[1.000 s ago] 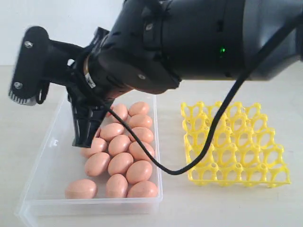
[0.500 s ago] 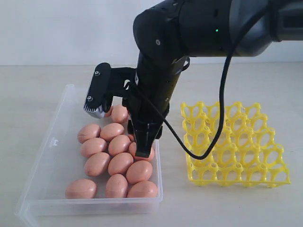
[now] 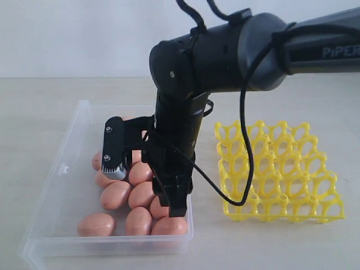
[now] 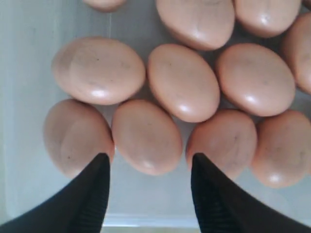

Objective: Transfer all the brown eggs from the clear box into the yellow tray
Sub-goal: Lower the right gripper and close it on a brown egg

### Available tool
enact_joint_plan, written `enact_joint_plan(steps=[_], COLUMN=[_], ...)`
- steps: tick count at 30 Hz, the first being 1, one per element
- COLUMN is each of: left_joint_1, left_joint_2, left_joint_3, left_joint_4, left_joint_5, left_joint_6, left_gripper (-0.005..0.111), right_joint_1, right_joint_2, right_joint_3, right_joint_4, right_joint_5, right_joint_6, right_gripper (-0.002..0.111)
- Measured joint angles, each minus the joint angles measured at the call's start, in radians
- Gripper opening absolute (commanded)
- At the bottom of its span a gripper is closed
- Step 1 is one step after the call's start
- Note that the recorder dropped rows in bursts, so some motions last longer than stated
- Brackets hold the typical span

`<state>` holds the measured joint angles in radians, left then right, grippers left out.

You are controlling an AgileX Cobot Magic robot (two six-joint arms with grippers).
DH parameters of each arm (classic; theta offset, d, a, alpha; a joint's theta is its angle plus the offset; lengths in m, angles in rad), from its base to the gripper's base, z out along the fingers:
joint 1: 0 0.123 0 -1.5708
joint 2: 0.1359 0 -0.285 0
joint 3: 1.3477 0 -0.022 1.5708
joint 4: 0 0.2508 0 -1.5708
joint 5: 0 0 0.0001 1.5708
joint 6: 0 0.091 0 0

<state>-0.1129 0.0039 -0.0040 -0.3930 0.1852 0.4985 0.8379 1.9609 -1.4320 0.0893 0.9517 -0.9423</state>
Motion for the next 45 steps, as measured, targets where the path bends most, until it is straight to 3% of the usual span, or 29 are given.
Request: enact_joint_plan(steps=[7, 12, 22, 35, 45], left_joint_1=[0.000, 0.000, 0.000, 0.000, 0.000], left_joint_2=[0.000, 0.000, 0.000, 0.000, 0.000], left_joint_3=[0.000, 0.000, 0.000, 0.000, 0.000], left_joint_4=[0.000, 0.000, 0.000, 0.000, 0.000], left_joint_5=[0.000, 0.000, 0.000, 0.000, 0.000], left_joint_6=[0.000, 0.000, 0.000, 0.000, 0.000], left_gripper=[0.078, 0.078, 0.078, 0.078, 0.078], right_joint_1=[0.000, -0.004, -0.058, -0.063, -0.063], right_joint_2=[0.075, 0.077, 0.077, 0.077, 0.077], right_joint_3=[0.000, -0.001, -0.002, -0.002, -0.002], right_joint_4=[0.000, -0.012, -0.130, -0.240, -0.104], right_joint_5=[-0.093, -0.215, -0.240, -0.230, -0.224], right_joint_6=[0.004, 0.143, 0.300, 0.139, 0.056], right_gripper=[0.046, 0.046, 0.046, 0.046, 0.046])
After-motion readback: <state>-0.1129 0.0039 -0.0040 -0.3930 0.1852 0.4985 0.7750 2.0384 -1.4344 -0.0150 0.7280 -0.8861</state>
